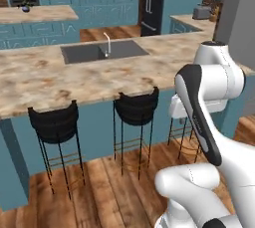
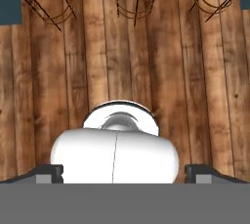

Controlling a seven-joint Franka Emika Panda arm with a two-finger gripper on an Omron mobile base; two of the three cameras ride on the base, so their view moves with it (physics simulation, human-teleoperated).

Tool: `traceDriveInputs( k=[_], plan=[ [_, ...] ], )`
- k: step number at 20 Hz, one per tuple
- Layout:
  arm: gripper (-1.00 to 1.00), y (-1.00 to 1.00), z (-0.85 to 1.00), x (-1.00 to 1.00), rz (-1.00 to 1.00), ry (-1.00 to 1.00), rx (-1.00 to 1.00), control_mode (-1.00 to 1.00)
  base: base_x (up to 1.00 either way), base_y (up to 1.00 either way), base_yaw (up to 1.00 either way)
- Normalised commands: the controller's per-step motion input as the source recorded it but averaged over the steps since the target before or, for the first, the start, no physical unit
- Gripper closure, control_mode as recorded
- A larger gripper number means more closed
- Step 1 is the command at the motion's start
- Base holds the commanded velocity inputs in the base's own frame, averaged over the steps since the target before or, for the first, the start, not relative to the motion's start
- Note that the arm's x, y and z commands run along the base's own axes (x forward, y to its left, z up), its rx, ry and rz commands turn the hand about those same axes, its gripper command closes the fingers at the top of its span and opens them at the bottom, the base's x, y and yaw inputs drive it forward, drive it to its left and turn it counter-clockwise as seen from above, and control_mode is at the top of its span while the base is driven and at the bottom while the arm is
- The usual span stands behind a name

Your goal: Four empty soda cans are scattered around the kitchen. Gather all the cans and cluster them next to the stove for recycling.

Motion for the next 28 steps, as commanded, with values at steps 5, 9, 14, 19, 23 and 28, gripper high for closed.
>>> traceDriveInputs(
  k=[5, 9, 14, 19, 23, 28],
  plan=[
    [-1.0, 0.0, 0.0, 0.0, 0.0, 0.0, 0.0, 1.0, 0.09, -1.0, 0.05],
    [-1.0, 0.0, 0.0, 0.0, 0.0, 0.0, 0.0, 1.0, 0.16, -0.97, 0.0],
    [-1.0, 0.0, 0.0, 0.0, 0.0, 0.0, 0.0, 1.0, 0.32, -0.85, 0.0],
    [-1.0, 0.0, 0.0, 0.0, 0.0, 0.0, 0.0, 1.0, 0.47, -0.74, 0.0],
    [-1.0, 0.0, 0.0, 0.0, 0.0, 0.0, 0.0, 1.0, 0.63, -0.6, 0.0],
    [-1.0, 0.0, 0.0, 0.0, 0.0, 0.0, 0.0, 1.0, 0.88, -0.41, 0.07]
  ],
)
